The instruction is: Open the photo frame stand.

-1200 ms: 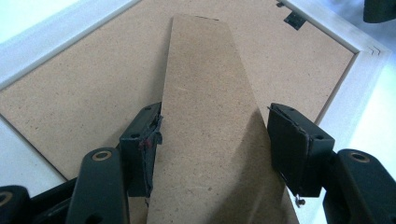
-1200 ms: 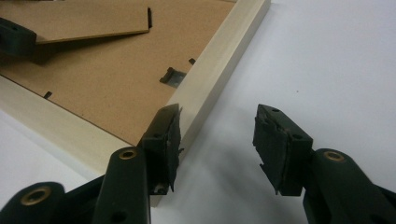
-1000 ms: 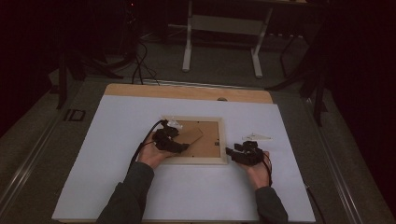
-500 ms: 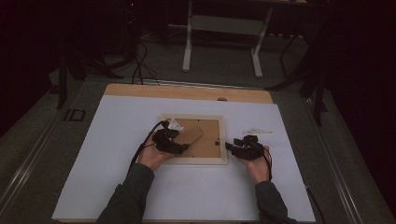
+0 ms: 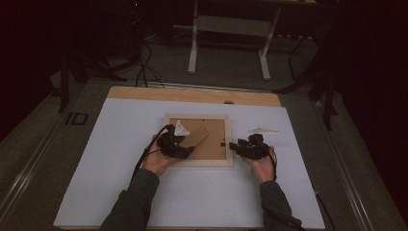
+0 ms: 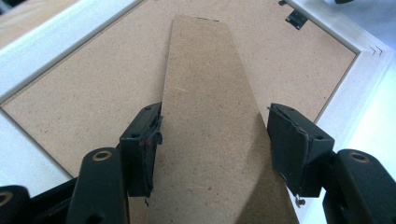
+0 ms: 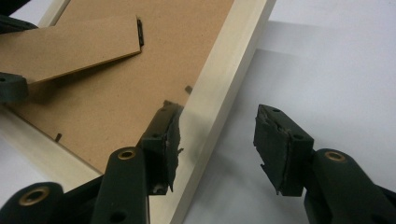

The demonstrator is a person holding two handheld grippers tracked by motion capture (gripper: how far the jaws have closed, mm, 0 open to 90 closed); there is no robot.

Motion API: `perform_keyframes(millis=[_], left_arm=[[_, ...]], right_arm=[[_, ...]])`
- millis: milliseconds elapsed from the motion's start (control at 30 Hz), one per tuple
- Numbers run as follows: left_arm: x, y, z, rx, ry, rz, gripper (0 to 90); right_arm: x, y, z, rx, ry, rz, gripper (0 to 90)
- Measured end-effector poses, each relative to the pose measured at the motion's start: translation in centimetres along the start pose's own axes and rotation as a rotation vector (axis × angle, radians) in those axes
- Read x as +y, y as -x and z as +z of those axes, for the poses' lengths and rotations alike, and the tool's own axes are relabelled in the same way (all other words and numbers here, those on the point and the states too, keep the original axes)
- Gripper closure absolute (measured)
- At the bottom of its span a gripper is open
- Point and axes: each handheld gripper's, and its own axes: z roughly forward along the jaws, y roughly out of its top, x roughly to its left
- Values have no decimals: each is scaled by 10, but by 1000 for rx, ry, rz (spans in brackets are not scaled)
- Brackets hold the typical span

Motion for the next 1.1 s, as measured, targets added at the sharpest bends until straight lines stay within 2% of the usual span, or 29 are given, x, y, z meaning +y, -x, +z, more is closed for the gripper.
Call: perform_keyframes(millis=[167, 267, 567, 700, 1000, 1100], left_arm=[[2, 0, -2, 39, 19, 19, 398], [4, 0, -2, 48, 22, 26, 398], [12, 5, -4, 107, 41, 87, 398], [14, 6, -5, 136, 53, 100, 398], [14, 12, -9, 157, 78, 120, 398], [13, 16, -11, 171, 91, 137, 398]], right_arm=[[6, 0, 1, -1, 6, -6, 495], [10, -2, 0, -4, 19, -10, 495], [26, -5, -2, -13, 34, -42, 493], [33, -5, -3, -18, 40, -56, 491], [47, -4, 0, -11, 47, -63, 489], [53, -2, 4, -1, 44, -49, 482]])
